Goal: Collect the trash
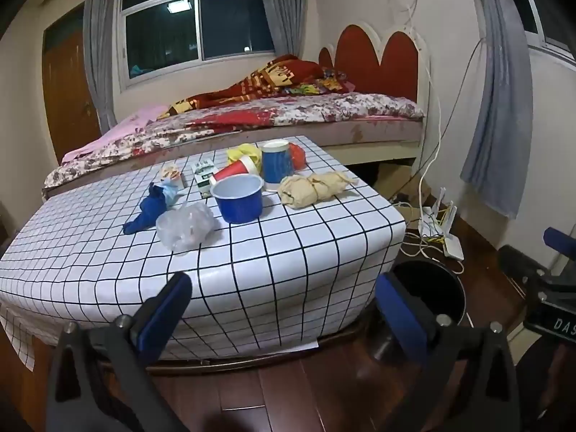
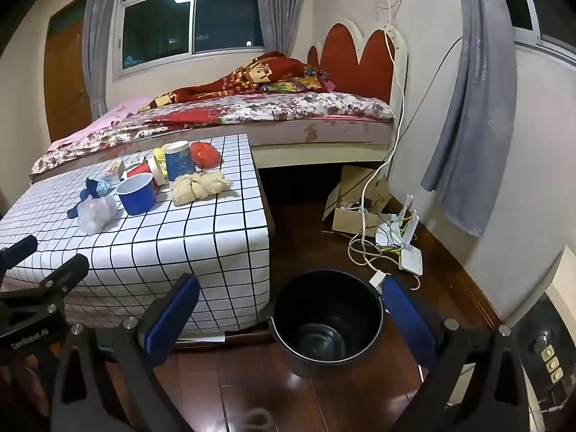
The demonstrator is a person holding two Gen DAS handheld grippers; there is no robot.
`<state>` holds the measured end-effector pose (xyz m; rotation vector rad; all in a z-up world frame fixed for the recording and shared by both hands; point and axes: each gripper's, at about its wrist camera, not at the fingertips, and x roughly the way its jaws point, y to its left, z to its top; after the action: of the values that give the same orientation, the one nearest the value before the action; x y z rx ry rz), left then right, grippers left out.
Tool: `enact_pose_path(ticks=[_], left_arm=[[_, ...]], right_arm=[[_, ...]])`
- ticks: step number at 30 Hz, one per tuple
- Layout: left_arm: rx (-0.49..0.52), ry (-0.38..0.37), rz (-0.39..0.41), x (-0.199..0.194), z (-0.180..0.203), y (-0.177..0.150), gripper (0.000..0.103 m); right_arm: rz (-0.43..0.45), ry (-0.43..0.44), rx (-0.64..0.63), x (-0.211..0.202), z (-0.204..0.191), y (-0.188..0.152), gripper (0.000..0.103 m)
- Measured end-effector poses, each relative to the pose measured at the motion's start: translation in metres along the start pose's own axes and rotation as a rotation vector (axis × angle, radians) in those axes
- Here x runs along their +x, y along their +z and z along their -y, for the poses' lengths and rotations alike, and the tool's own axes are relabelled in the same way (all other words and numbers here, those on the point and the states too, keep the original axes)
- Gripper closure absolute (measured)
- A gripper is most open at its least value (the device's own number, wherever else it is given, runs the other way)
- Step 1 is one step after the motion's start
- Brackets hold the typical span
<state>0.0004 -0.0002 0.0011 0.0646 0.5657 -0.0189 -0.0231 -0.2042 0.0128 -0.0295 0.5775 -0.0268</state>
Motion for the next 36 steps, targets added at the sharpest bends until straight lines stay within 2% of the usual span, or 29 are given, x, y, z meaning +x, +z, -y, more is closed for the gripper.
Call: enact_pose_path(ticks=[36], left_arm=[[-0.027,0.002,0.000,-0.002,-0.007,-0.003,0.001]], right_arm=[[-0.004,0.012,-0.010,-0.004,-0.010,0.005,0.001]])
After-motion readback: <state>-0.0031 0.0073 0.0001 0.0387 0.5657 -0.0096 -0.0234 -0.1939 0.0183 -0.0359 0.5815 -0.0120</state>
